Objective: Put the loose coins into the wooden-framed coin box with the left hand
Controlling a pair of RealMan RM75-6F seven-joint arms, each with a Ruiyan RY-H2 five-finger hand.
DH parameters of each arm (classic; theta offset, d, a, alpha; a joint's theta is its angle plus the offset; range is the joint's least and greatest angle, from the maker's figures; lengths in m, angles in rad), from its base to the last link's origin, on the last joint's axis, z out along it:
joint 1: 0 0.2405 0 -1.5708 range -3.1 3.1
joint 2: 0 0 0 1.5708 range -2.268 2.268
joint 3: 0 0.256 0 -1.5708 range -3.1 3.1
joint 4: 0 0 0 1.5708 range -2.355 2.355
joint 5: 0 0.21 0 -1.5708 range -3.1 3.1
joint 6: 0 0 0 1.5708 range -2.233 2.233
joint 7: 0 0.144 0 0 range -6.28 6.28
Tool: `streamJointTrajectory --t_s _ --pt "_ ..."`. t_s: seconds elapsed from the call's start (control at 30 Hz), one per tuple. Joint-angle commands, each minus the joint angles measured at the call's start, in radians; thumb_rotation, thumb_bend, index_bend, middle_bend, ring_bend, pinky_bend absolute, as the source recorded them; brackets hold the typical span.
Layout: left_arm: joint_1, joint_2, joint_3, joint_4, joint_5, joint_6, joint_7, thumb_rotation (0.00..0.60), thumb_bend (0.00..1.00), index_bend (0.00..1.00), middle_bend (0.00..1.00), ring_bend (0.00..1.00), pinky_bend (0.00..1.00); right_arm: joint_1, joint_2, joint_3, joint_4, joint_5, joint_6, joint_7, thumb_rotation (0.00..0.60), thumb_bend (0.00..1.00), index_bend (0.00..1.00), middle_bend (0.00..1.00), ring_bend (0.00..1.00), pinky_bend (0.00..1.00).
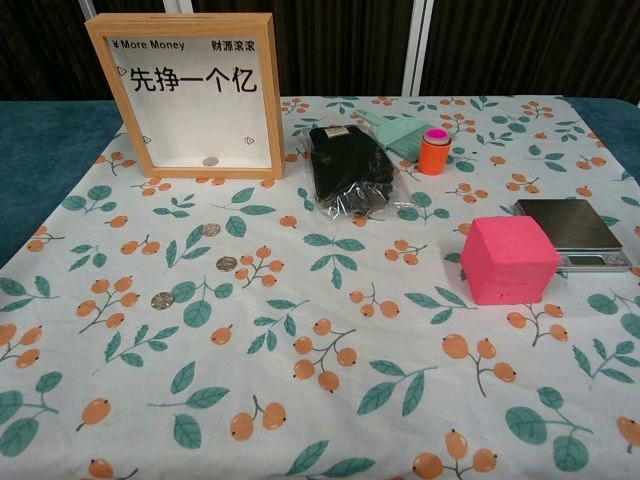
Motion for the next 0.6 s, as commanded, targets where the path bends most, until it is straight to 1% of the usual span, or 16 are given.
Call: streamJointTrajectory --t_s 0.03,0.2,0.43,0.6 --pt "0.000 -0.001 -0.001 0.001 0.002 0.001 -0.004 0.600 0.32 0.12 0.00 0.00 0.00 0.000 0.000 0.000 -0.001 0.001 -0.001 0.000 0.600 0.39 0.09 0.03 0.00 0.00" --pt "0.001 -0.001 -0.001 0.003 0.007 0.004 -0.009 0.600 0.30 0.12 0.00 0.00 0.00 0.000 0.000 0.001 -0.002 0.001 -0.001 0.001 0.600 0.39 0.09 0.03 0.00 0.00" --pt "-0.003 0.001 0.005 0.010 0.011 -0.009 -0.008 0.600 0.21 0.12 0.00 0.00 0.00 0.000 0.001 0.002 -0.004 0.005 -0.002 0.006 0.600 0.39 0.09 0.03 0.00 0.00" --pt "-0.008 -0.002 0.006 0.016 0.023 -0.013 -0.013 0.600 0.18 0.12 0.00 0.00 0.00 -0.001 0.002 0.004 -0.008 0.008 -0.002 0.007 0.600 0.39 0.09 0.03 0.00 0.00"
